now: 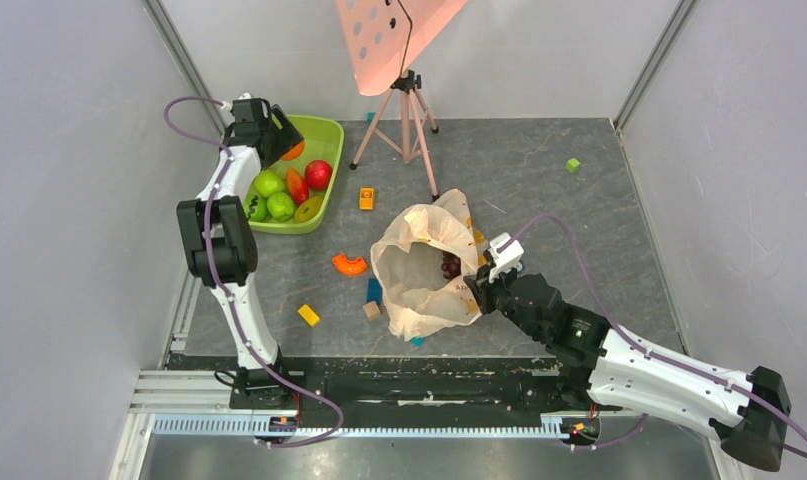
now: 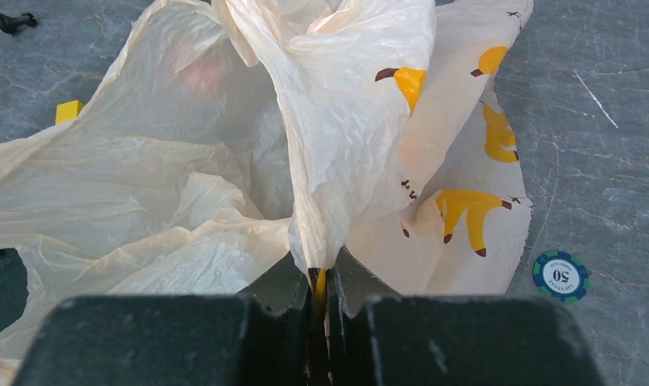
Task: Take the fake fruits out of the plastic bag
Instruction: Place the fake fruit in the bin.
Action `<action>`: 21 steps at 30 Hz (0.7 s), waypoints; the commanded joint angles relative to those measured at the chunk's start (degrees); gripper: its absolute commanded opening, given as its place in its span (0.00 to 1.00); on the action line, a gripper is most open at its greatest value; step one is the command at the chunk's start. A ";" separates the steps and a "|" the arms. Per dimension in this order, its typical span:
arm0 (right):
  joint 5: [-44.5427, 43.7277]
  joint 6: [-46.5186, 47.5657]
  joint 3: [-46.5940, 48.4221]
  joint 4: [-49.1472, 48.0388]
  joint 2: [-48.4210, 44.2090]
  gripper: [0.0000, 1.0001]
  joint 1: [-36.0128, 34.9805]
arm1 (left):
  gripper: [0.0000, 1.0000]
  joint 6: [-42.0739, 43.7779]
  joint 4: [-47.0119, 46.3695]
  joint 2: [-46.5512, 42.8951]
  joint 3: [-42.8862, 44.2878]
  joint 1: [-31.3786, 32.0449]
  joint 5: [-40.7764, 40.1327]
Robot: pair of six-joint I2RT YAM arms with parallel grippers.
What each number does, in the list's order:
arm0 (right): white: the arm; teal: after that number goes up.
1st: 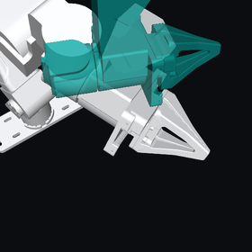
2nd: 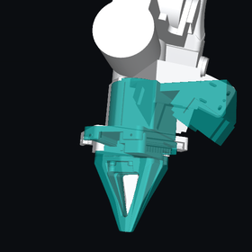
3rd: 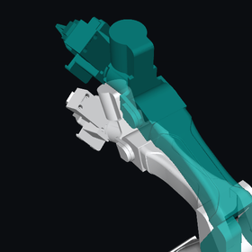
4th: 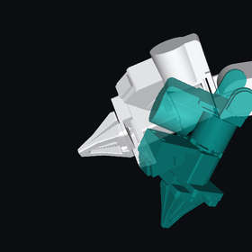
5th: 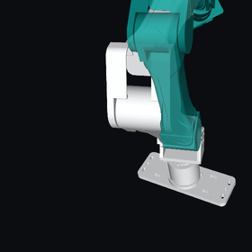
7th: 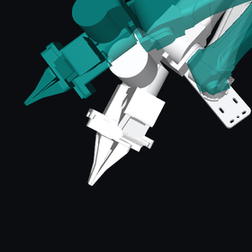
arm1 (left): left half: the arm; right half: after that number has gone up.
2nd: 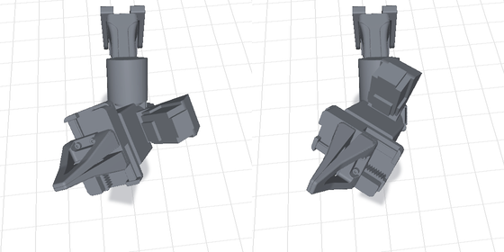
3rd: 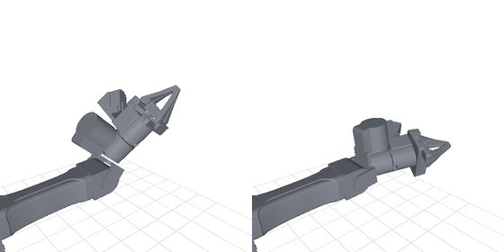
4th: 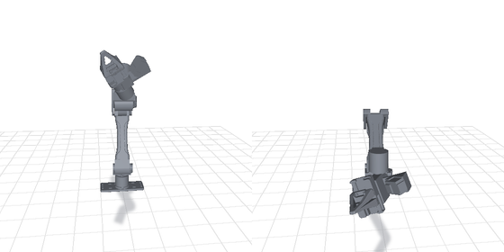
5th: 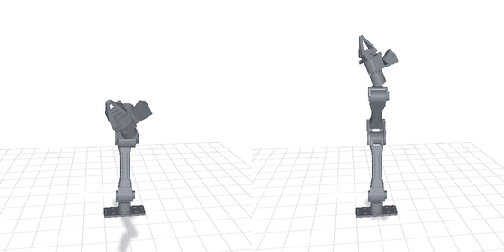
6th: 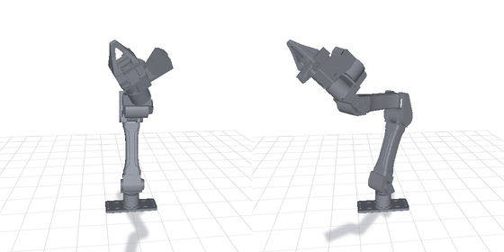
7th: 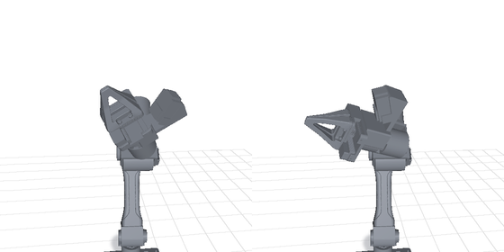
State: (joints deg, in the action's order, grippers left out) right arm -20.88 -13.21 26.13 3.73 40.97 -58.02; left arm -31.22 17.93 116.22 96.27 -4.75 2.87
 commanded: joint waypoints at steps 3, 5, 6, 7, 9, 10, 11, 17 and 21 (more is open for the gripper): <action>-1.41 1.79 2.26 1.56 -0.30 0.08 -0.28 | 0.73 2.56 2.25 8.97 11.92 -0.39 -2.43; -2.10 1.90 2.10 1.98 -0.55 0.08 -0.23 | 0.74 2.87 3.27 11.38 14.37 -0.43 -2.40; -2.34 2.03 2.02 2.18 -0.60 0.08 -0.25 | 0.75 3.11 3.64 12.37 15.41 -0.43 -2.45; -2.57 2.09 1.91 2.11 -0.66 0.08 -0.26 | 0.77 3.36 3.92 13.11 16.05 -0.43 -2.32; -2.81 2.21 1.78 1.99 -0.62 0.09 -0.24 | 0.79 3.84 4.74 14.59 17.28 -0.37 -2.50; -2.92 2.32 1.82 1.99 -0.45 0.09 -0.25 | 0.81 4.12 5.34 14.98 17.84 -0.37 -2.62; -2.89 2.39 1.97 1.99 -0.25 0.09 -0.25 | 0.83 4.56 5.71 15.43 18.18 -0.39 -2.66; -2.41 2.65 2.85 1.90 0.94 0.10 -0.24 | 0.93 6.37 8.29 17.01 19.80 -0.43 -5.44; -2.00 2.68 3.26 2.24 1.14 0.10 -0.25 | 1.00 7.09 9.22 17.26 20.45 -0.41 -5.53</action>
State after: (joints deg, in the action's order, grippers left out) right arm -22.39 -11.27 26.28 6.68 42.04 -58.02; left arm -27.27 25.93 132.73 113.75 -5.26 -1.23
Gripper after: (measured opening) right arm 0.099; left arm 0.986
